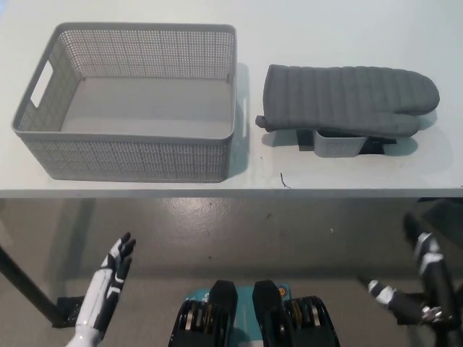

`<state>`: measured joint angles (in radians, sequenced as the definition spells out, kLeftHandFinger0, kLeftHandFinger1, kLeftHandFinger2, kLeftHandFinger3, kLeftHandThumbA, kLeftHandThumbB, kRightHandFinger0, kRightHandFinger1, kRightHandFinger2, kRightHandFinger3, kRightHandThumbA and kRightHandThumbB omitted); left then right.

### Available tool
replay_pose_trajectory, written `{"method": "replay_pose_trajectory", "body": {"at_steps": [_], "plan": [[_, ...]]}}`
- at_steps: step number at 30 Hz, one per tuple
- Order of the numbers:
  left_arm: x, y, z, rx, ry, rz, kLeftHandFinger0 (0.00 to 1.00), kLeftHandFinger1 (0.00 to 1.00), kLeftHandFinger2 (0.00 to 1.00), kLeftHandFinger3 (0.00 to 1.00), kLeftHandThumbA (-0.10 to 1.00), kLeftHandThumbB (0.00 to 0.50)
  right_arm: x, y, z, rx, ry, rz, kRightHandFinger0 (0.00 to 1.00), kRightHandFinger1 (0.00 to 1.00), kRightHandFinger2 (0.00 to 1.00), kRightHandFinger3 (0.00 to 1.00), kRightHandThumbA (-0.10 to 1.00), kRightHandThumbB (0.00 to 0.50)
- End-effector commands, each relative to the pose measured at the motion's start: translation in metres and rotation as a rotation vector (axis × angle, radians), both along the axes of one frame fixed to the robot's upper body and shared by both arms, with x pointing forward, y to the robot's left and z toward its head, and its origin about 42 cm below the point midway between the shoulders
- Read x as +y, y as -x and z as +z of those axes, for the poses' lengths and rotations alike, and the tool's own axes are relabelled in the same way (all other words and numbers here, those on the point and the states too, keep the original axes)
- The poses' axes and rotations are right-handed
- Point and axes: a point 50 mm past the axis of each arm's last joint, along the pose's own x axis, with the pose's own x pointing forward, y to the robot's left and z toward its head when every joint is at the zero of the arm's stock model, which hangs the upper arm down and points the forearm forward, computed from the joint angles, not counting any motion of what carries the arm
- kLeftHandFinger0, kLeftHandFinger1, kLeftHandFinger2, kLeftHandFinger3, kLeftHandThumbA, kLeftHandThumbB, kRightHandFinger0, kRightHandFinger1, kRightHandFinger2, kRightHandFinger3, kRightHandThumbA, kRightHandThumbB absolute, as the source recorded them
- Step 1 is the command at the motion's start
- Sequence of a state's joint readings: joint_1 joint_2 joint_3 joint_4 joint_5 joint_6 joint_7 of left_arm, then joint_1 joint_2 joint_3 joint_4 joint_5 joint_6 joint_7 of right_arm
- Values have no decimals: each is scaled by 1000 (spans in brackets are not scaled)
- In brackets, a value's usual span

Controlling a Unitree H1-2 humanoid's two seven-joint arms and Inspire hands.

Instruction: Usethe right hand to pick up a oven gloves on top of a leveled container and place it into another larger container on the left side

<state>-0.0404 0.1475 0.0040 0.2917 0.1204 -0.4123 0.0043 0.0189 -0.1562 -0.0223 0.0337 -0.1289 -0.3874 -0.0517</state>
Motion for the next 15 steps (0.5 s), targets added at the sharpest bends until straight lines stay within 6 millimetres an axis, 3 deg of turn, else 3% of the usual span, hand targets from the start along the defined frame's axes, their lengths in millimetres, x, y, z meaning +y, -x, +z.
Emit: {"method": "replay_pose_trajectory", "body": {"at_steps": [1,3,5,8,15], "plan": [[3,-8,24,-126,6,-13,1000,1000,1000,1000,1000,500,-13,-3,67,-265,229,-43,1000,1000,1000,1000,1000,378],[5,-10,27,-134,5,-18,1000,1000,1000,1000,1000,500,-14,-10,94,-309,375,-59,1000,1000,1000,1000,1000,380],[6,-13,27,-136,1,-17,1000,1000,1000,1000,1000,500,-14,-22,119,-334,518,-86,1000,1000,1000,1000,1000,418],[7,-13,27,-134,4,-16,1000,1000,1000,1000,1000,500,-11,-44,145,-340,685,-127,1000,1000,1000,1000,1000,448],[10,-12,24,-123,1,-6,1000,1000,1000,1000,1000,500,2,-76,176,-259,999,-229,1000,1000,1000,1000,1000,460]]}}
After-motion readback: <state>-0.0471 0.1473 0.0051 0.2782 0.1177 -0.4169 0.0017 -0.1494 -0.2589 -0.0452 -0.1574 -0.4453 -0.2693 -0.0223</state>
